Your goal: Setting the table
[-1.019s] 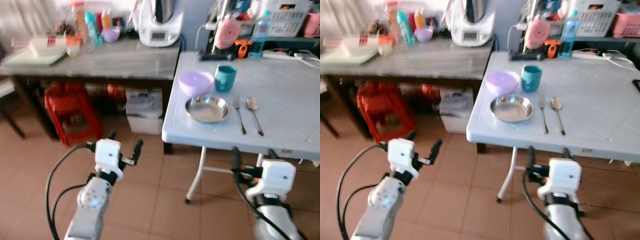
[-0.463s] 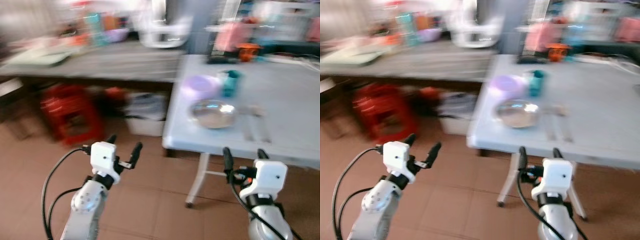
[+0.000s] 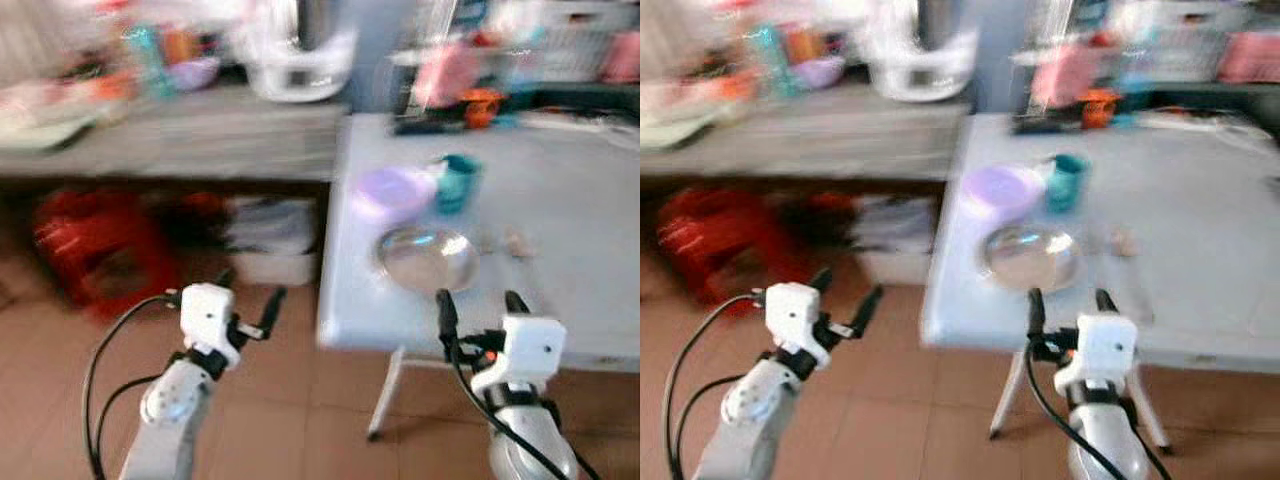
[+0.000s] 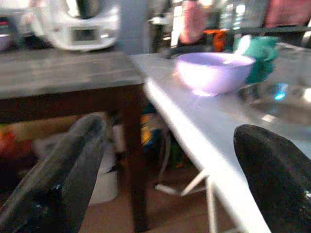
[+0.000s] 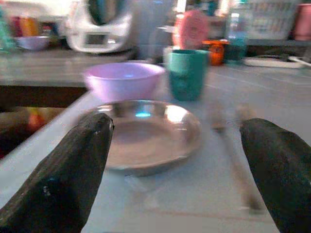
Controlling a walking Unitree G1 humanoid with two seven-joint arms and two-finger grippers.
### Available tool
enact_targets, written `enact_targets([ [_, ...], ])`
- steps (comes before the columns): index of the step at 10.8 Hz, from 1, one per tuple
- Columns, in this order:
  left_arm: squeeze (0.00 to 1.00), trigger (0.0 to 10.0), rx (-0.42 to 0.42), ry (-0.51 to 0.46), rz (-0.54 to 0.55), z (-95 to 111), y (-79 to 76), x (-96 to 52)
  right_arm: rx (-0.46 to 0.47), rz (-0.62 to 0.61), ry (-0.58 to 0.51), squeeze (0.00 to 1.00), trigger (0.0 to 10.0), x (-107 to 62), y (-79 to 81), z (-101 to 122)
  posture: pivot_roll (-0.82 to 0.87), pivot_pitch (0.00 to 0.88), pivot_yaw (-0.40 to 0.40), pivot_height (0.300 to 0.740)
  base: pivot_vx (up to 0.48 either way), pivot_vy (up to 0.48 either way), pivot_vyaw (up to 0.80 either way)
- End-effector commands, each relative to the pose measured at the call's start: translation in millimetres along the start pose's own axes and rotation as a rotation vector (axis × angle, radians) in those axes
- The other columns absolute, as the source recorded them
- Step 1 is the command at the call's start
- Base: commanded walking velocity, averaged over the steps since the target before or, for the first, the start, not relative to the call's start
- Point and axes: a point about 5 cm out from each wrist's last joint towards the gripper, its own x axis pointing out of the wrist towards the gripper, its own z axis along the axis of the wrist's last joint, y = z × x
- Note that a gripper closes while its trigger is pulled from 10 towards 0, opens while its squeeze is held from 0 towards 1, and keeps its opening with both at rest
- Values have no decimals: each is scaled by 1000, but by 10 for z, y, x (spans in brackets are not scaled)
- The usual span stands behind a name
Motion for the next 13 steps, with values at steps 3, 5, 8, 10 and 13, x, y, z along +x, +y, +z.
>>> enact_targets([
  [3, 0, 10000, -9, -21, -78, 27, -79, -32, -5, -2, -5, 0, 10000, 18, -19, 37, -8, 0, 48, 740, 0, 0, 0],
  [5, 0, 10000, -7, -20, -175, 8, -121, -90, -25, 12, -2, 0, 10000, 26, -17, 54, -10, 0, 46, 740, 0, 0, 0],
  [8, 0, 10000, 18, 12, -306, -13, -76, -224, -177, -24, 28, 0, 10000, 66, -100, 5, -14, 0, 46, 740, 0, 0, 0],
  [10, 0, 10000, 50, 9, -356, 5, -81, -231, -125, -31, 32, 0, 10000, 68, -161, -9, -17, 0, 48, 740, 0, 0, 0],
  [13, 0, 10000, 27, 17, -391, -17, -106, -279, 40, -59, 82, 0, 10000, 139, -319, -28, -19, 6, 49, 740, 0, 0, 0],
])
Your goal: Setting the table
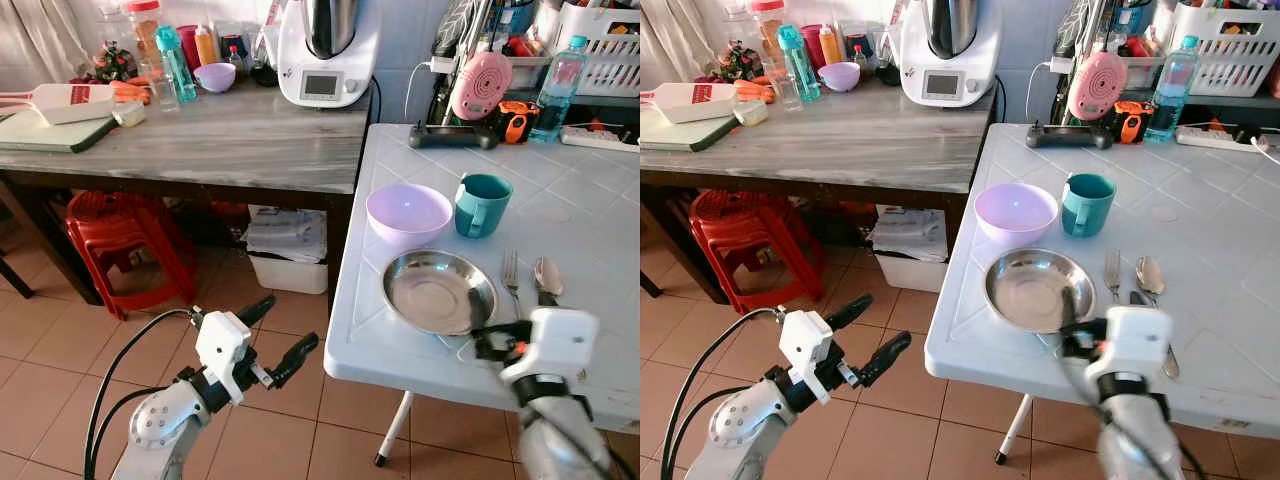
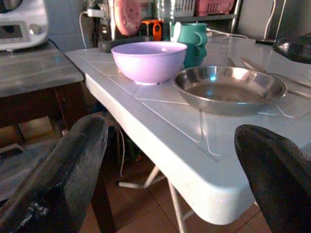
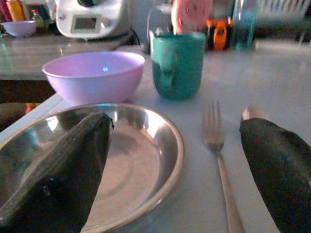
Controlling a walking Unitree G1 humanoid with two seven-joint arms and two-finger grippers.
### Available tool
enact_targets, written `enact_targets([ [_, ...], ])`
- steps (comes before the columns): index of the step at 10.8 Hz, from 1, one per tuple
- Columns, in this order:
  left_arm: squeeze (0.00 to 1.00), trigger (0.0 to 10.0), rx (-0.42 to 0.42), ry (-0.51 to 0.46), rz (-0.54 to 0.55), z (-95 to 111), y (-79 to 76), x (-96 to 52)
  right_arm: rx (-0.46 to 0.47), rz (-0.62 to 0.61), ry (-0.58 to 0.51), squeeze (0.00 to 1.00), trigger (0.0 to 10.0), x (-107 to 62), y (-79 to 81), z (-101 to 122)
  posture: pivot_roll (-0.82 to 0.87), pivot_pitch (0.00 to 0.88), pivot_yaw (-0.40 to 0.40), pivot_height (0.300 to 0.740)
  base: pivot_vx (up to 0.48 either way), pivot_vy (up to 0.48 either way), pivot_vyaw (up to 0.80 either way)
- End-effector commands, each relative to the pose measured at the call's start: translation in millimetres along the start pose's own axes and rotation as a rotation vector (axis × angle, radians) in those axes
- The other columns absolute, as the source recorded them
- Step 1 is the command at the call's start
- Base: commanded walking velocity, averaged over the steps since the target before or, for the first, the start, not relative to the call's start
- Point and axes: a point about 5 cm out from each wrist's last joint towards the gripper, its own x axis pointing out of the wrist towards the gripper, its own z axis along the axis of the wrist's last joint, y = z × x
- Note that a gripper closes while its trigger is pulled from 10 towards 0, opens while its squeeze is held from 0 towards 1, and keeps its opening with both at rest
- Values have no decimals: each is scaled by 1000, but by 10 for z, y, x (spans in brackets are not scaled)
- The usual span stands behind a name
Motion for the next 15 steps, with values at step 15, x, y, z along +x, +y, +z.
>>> enact_targets([
  [15, 0, 10000, 58, 24, -169, 60, -24, -40, 231, 106, 216, 0, 10000, 244, -45, -204, 10, 11, 45, 740, 0, 0, 0],
])
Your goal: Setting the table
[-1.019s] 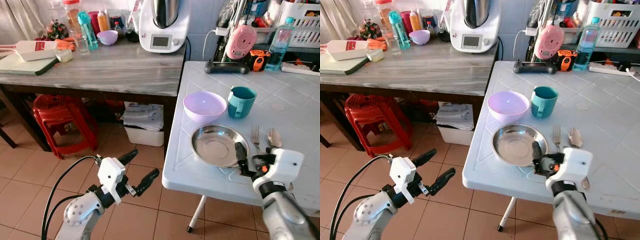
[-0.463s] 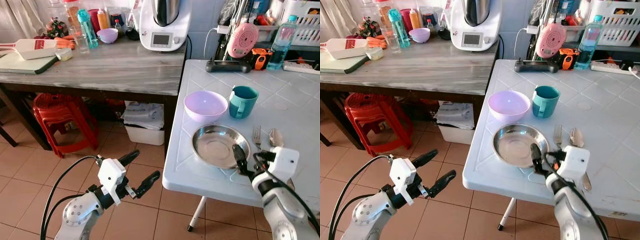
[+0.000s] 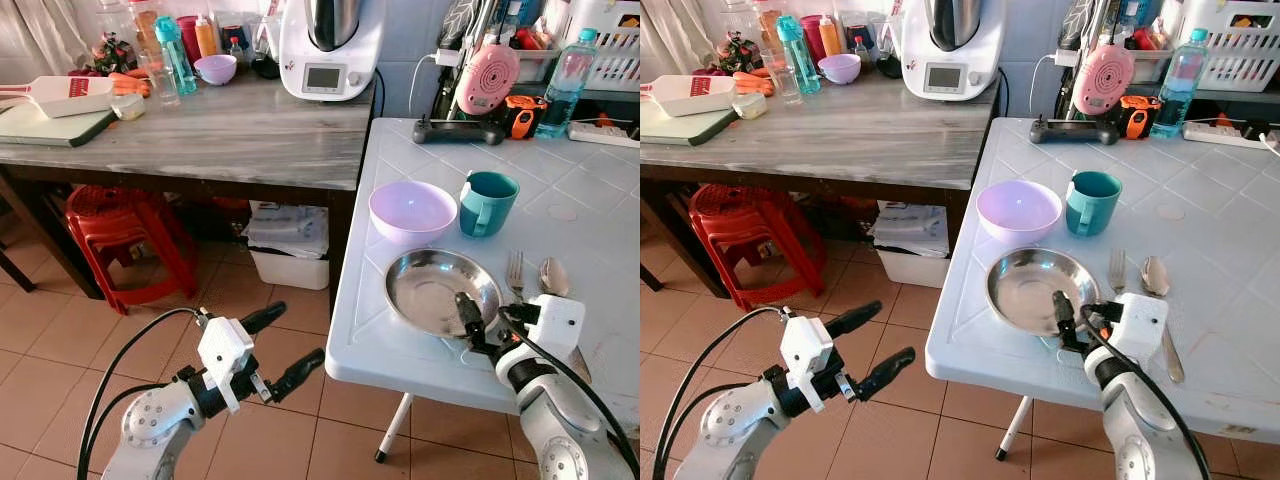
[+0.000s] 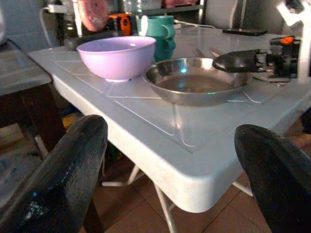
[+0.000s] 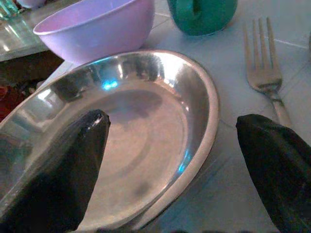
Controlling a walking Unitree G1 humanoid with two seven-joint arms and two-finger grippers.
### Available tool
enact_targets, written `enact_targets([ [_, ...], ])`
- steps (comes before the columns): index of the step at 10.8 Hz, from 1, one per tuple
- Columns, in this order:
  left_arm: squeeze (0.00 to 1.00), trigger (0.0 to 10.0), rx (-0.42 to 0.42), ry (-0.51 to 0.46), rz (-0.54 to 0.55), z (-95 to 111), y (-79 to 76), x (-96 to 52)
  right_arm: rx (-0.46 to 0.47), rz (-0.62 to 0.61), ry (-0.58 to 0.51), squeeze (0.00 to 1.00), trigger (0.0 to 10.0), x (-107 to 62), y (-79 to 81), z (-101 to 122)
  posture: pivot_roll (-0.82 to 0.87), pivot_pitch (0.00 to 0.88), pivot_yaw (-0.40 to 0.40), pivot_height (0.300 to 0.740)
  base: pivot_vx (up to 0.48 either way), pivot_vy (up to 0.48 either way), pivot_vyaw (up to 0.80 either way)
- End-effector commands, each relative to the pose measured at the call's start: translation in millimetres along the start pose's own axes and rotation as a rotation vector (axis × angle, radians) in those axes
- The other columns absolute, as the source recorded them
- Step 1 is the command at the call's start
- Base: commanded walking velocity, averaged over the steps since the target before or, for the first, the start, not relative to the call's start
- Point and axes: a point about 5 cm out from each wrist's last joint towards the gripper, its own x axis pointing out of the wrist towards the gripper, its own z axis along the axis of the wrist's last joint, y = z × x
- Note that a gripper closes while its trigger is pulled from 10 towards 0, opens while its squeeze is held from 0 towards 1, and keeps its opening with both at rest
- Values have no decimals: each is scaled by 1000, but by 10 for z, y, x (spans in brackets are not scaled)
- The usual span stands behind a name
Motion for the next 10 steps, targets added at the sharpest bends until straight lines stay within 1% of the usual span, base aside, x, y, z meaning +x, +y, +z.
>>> enact_targets([
  [1, 0, 10000, 20, 16, -11, -4, 17, -18, 16, 19, 21, 0, 10000, 27, 14, -22, 9, 10, 50, 740, 0, 0, 0],
  [3, 0, 10000, 20, 17, -16, 1, 14, -16, 29, 45, 41, 0, 10000, 43, 39, -63, 10, 10, 53, 740, 0, 0, 0],
  [4, 0, 10000, 30, 9, -28, 18, 10, -13, 35, 59, 53, 0, 8392, 50, 56, -83, 13, 10, 52, 740, 0, 0, 0],
  [5, 0, 10000, 37, 5, -32, 30, 14, -10, 23, 64, 77, 0, 1176, 58, 57, -114, 18, 10, 50, 740, 0, 0, 0],
  [6, 0, 10000, 41, 3, -32, 44, 23, -13, 8, 65, 85, 0, 0, 66, 58, -129, 20, 11, 48, 740, 0, 0, 0],
  [10, 0, 10000, 58, 18, -44, 59, 47, -38, 26, 35, 86, 0, 0, 82, -4, -127, 22, 11, 47, 740, 0, 0, 0],
])
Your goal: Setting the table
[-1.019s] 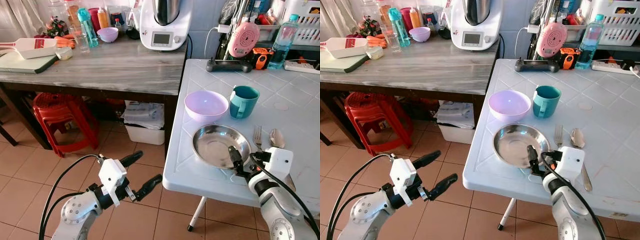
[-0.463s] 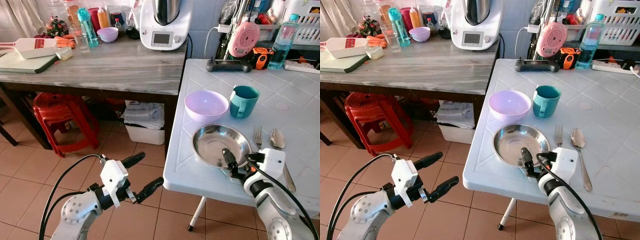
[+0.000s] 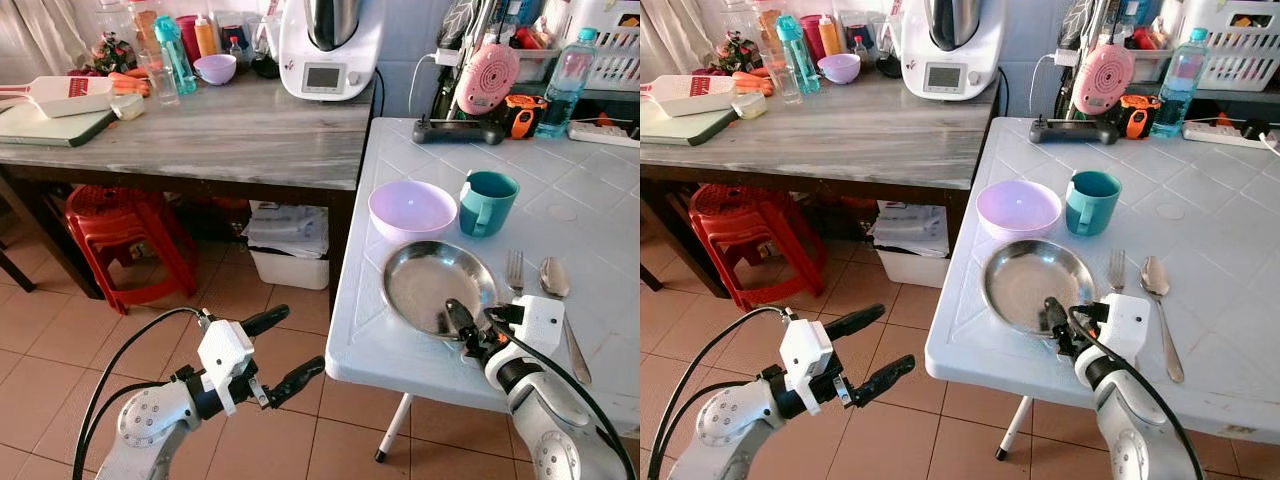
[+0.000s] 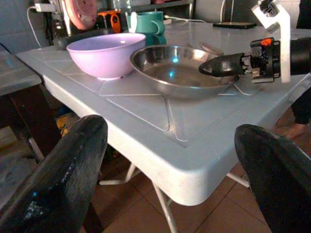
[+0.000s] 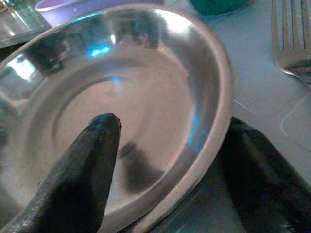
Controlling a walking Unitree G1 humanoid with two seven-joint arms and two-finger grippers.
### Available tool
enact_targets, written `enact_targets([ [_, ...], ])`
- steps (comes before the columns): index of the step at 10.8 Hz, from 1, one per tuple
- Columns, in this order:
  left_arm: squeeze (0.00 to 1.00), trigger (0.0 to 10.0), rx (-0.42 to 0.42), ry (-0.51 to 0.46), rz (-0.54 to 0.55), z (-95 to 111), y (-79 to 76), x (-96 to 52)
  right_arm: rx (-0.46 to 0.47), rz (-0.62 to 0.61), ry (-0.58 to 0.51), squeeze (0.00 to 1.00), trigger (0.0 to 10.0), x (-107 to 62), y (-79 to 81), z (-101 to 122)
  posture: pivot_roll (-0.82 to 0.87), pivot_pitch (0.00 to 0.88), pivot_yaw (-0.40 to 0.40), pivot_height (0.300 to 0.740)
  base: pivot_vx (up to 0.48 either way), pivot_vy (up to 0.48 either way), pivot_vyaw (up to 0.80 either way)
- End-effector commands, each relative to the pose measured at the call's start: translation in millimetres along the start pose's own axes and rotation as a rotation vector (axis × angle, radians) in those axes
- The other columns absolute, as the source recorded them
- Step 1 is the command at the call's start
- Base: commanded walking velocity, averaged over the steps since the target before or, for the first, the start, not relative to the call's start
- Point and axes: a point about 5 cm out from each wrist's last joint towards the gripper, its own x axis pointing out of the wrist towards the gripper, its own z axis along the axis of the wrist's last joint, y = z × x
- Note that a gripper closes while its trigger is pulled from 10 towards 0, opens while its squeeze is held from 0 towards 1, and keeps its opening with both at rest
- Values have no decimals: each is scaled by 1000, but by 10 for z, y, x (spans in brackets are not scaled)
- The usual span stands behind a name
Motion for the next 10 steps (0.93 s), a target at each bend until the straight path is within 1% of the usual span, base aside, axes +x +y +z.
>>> enact_targets([
  [1, 0, 10000, 31, 5, -9, 41, 40, -14, 17, -17, 25, 0, 0, 14, -30, -33, 22, 10, 48, 740, 0, 0, 0],
  [6, 0, 10000, 30, 1, -49, 44, 48, -29, 29, -27, 24, 0, 0, 40, -28, -40, 26, 0, 52, 740, 0, 0, 0],
  [8, 0, 10000, 30, -5, -58, 63, 41, -20, 54, -37, 28, 0, 0, 53, -30, -49, 27, 0, 54, 740, 0, 0, 0],
  [10, 0, 10000, 33, -12, -62, 103, 31, 12, 98, -39, 34, 0, 0, 58, -19, -65, 27, 0, 54, 740, 0, 0, 0],
])
